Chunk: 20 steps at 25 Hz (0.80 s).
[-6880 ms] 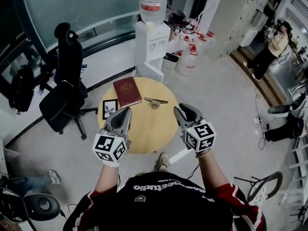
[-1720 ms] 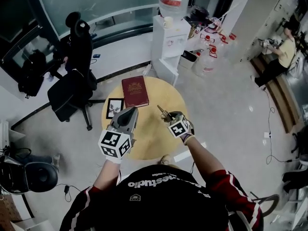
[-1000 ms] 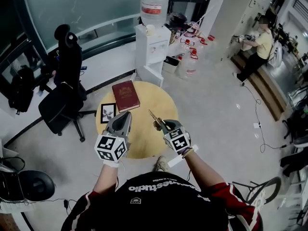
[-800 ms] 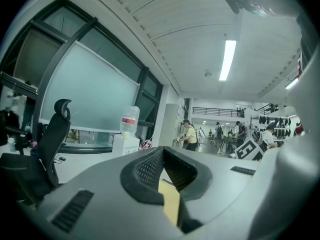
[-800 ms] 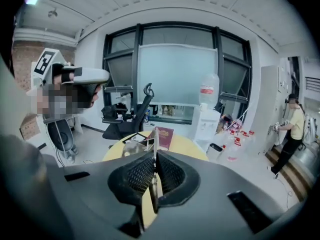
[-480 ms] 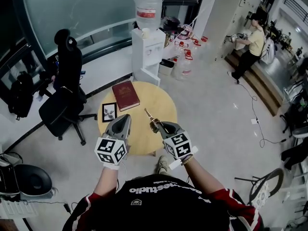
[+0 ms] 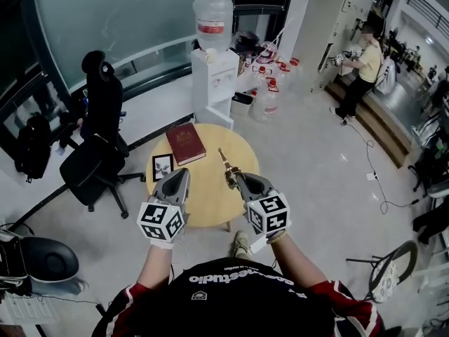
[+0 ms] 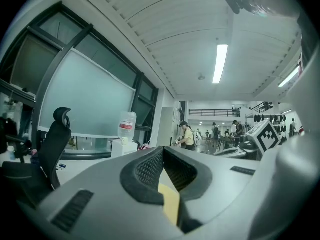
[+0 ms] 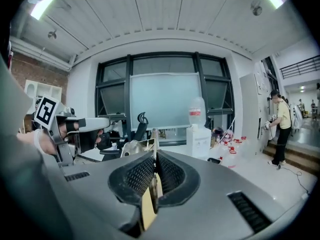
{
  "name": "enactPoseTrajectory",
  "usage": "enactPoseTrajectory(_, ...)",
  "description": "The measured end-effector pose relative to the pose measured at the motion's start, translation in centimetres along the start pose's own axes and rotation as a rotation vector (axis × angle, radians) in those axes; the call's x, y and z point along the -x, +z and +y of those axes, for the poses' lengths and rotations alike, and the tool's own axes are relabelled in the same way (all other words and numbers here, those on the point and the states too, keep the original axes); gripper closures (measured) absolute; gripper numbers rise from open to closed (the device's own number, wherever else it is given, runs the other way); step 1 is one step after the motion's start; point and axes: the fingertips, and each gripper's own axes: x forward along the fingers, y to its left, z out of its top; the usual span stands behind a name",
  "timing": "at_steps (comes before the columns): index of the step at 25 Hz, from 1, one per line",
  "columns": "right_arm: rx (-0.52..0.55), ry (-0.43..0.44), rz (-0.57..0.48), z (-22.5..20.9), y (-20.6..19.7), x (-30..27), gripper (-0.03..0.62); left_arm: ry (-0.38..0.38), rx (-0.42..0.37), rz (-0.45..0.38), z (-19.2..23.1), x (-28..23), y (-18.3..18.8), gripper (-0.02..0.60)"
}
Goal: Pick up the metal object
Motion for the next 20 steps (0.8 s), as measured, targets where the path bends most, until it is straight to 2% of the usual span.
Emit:
enactPoseTrajectory(8, -0.027, -0.056, -0.124, -0.6, 4.3, 2.6, 0.563, 0.000, -0.014, -0.014, -0.1, 0.8, 1.4, 0.565)
enactPoseTrajectory(20, -0.045, -0.103, -0.237, -0.7, 7.4, 5.1, 0.563, 0.001, -0.028, -0.047, -0.4, 1.3, 3.3, 0.565)
